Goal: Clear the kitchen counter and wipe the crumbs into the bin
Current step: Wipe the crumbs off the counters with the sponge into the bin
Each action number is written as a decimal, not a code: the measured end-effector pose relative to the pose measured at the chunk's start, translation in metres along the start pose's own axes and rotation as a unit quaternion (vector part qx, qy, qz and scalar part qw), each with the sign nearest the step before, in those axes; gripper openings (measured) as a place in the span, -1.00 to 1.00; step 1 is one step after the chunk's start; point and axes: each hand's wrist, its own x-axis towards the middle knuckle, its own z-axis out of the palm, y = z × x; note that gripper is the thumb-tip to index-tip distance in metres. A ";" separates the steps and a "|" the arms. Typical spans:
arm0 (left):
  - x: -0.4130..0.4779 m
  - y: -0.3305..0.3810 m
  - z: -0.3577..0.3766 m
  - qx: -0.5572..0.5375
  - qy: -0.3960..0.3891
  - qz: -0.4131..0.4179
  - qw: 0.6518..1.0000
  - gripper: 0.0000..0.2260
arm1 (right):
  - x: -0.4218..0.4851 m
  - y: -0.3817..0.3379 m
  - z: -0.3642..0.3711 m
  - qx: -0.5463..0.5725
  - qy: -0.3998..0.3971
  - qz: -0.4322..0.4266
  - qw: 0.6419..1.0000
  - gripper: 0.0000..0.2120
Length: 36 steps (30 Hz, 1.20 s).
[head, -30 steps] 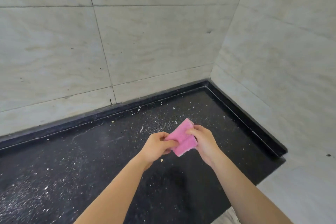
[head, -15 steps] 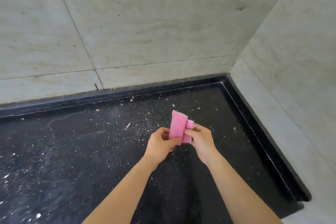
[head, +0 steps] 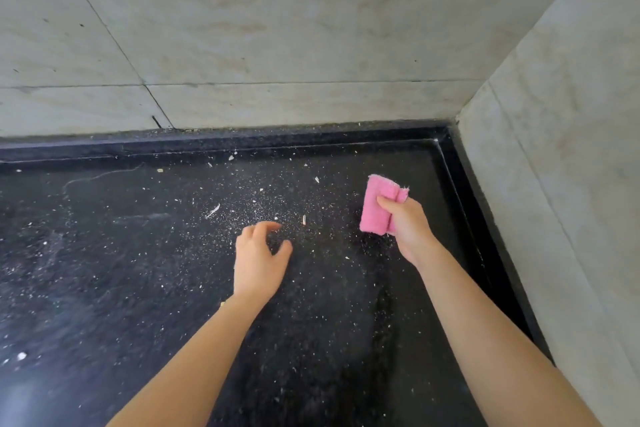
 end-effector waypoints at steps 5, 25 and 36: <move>0.020 -0.041 -0.021 0.135 0.107 -0.030 0.985 -0.58 | 0.044 -0.032 -0.049 -0.305 0.149 -0.144 0.929 -0.73; 0.037 -0.065 -0.023 0.273 0.086 -0.110 0.952 -0.44 | 0.029 0.016 0.003 -0.391 -0.047 -0.278 0.876 -0.64; 0.048 -0.072 -0.017 0.291 0.080 -0.124 0.945 -0.43 | 0.134 -0.019 -0.022 -0.479 0.242 -0.152 0.830 -0.42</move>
